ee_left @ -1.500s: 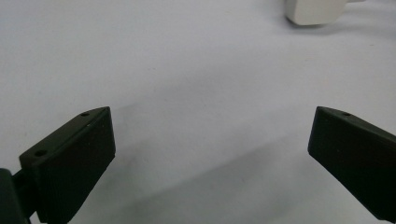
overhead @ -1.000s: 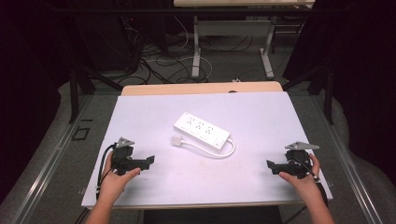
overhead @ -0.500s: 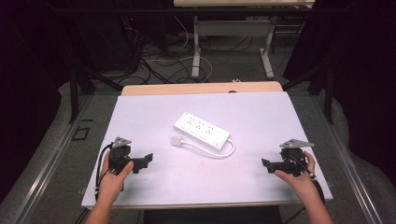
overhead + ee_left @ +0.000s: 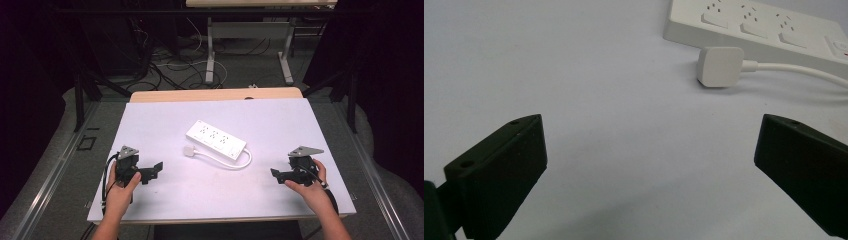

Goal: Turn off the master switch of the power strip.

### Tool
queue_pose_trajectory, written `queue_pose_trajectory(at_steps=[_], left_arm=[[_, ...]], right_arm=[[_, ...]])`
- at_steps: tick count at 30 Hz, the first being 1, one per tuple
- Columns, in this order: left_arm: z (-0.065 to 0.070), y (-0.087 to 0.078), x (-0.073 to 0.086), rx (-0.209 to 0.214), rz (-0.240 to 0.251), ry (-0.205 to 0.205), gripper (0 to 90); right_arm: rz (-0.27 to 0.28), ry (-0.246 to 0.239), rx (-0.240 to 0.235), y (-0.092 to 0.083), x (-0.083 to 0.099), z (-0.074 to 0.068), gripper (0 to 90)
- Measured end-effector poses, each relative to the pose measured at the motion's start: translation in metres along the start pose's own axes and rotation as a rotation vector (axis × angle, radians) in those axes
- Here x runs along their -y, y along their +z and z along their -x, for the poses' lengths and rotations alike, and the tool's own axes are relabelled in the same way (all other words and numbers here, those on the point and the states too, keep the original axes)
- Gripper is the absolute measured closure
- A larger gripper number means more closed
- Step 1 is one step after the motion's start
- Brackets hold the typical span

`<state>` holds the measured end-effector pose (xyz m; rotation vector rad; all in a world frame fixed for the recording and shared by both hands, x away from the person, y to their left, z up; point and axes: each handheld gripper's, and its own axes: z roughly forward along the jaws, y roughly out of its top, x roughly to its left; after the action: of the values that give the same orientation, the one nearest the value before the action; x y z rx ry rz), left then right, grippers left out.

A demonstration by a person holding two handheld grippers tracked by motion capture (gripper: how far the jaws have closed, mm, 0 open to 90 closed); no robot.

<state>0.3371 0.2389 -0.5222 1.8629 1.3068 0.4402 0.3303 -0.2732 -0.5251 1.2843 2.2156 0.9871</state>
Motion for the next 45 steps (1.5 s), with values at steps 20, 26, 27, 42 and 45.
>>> queue_pose_trajectory(at_steps=[20,26,27,42,45], left_arm=[[0.002,0.001,0.001,0.010,-0.006,0.019,0.7],[0.003,0.002,0.001,0.009,0.003,0.015,0.7],[0.002,0.002,0.001,0.008,0.002,0.016,0.7],[0.001,0.002,0.001,0.015,-0.004,0.018,0.7],[0.001,0.002,0.001,0.014,-0.003,0.018,0.8]], right_arm=[[-0.061,-0.096,-0.079,0.012,-0.025,-0.022,27.6],[-0.074,-0.115,-0.094,0.017,-0.031,-0.026,33.3],[-0.070,-0.123,-0.093,0.017,-0.031,-0.027,34.6],[-0.081,-0.156,-0.115,0.025,-0.046,-0.038,38.8],[-0.084,-0.164,-0.119,0.027,-0.049,-0.040,40.7]])
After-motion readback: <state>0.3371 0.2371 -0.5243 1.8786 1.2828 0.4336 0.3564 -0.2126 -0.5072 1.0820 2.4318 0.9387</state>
